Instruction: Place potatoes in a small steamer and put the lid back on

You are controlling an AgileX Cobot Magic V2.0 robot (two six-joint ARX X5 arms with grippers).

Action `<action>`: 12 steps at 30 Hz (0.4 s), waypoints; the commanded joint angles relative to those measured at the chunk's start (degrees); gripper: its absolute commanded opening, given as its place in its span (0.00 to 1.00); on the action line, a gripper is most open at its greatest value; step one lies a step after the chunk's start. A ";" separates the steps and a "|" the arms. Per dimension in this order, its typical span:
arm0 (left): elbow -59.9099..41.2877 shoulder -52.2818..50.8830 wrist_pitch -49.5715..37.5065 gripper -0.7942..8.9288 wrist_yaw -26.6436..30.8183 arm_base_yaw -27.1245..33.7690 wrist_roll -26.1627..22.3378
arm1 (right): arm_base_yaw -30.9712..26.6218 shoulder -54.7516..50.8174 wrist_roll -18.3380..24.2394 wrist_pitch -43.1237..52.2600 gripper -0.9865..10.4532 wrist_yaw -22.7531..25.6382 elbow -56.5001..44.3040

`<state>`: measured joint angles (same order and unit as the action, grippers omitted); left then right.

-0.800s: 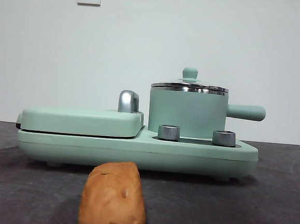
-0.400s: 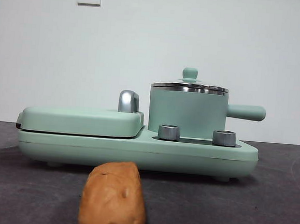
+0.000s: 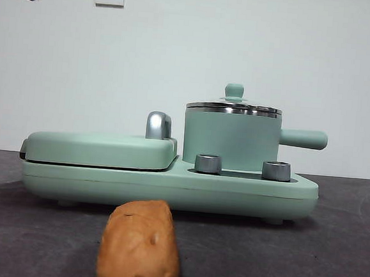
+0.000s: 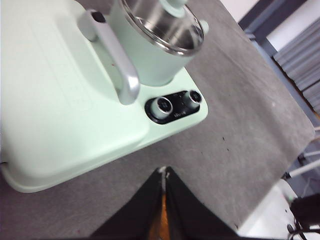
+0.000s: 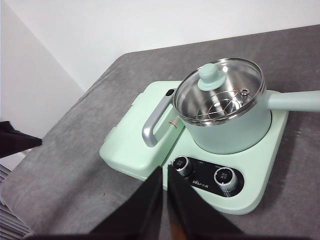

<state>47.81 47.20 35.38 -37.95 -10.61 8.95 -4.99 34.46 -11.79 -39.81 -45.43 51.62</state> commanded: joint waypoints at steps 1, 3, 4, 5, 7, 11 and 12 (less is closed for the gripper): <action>1.27 0.92 -0.66 0.20 -0.63 -1.31 -1.40 | 0.00 0.26 0.70 0.00 0.13 -0.20 0.87; 1.27 1.16 -0.66 0.32 -0.63 -2.05 -1.44 | 0.00 0.28 0.70 -0.26 0.23 -0.17 0.87; 1.27 1.18 -0.66 0.37 -0.63 -2.32 -1.44 | 0.00 0.28 0.70 -0.37 0.29 -0.17 0.87; 1.27 1.22 -0.68 0.43 -0.61 -2.62 -1.44 | 0.00 0.28 0.68 -0.57 0.35 -0.17 0.87; 1.27 1.25 -0.68 0.50 -0.63 -3.10 -1.42 | 0.00 0.28 0.70 -1.05 0.47 -0.17 0.87; 1.68 2.38 -0.94 0.54 -0.63 -4.55 -1.01 | 0.00 0.28 0.70 -1.97 0.55 -0.24 0.87; 2.10 3.06 -0.94 0.54 -0.61 -4.98 -0.90 | 0.00 0.28 0.72 -2.25 0.55 -0.20 0.87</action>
<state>48.45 49.39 35.09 -37.95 -15.29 8.36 -4.99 34.54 -11.77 -42.24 -45.41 51.62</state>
